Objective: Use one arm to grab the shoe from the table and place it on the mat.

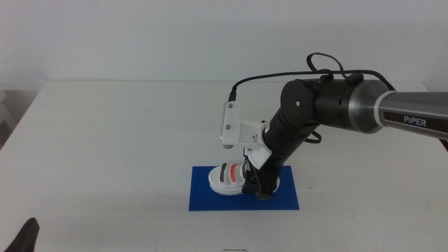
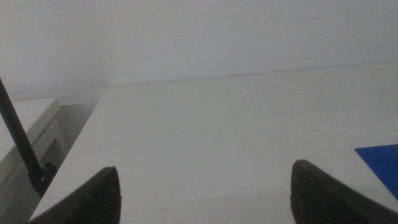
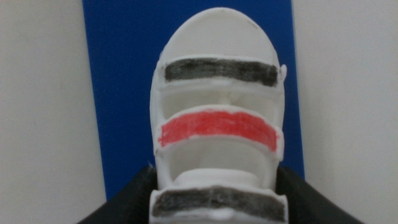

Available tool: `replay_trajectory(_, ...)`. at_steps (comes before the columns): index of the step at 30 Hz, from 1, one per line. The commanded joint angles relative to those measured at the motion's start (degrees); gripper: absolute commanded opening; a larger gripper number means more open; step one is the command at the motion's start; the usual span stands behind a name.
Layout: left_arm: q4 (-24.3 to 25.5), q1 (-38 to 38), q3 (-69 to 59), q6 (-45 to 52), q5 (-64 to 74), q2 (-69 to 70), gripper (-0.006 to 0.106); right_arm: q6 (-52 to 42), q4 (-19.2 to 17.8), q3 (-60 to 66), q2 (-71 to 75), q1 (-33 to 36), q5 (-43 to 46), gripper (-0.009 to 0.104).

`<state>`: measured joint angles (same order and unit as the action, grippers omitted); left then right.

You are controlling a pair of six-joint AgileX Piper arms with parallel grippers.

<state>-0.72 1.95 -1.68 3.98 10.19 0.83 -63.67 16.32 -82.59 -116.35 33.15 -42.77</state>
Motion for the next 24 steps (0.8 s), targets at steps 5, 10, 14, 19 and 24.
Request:
replay_trajectory(5,-0.49,0.22,0.19,-0.84,-4.76,1.07,0.094,-0.16,1.53,-2.00,2.72,-0.63,1.82,0.010)
replay_trajectory(10,-0.49,0.22,0.19,-0.84,-4.76,1.07,0.094,-0.16,1.54,-2.00,2.01,-0.63,1.81,0.033)
replay_trajectory(14,-0.49,0.22,0.19,-0.84,-4.76,1.07,0.094,-0.16,1.62,-2.00,1.70,-0.63,1.79,0.061)
replay_trajectory(19,-0.49,0.22,0.19,-0.84,-4.76,1.07,0.094,3.16,1.77,-2.00,2.09,-0.63,4.50,0.092)
replay_trajectory(24,-0.49,0.22,0.19,-0.84,-4.76,1.07,0.094,10.69,1.38,-1.86,7.16,-1.44,4.34,0.094)
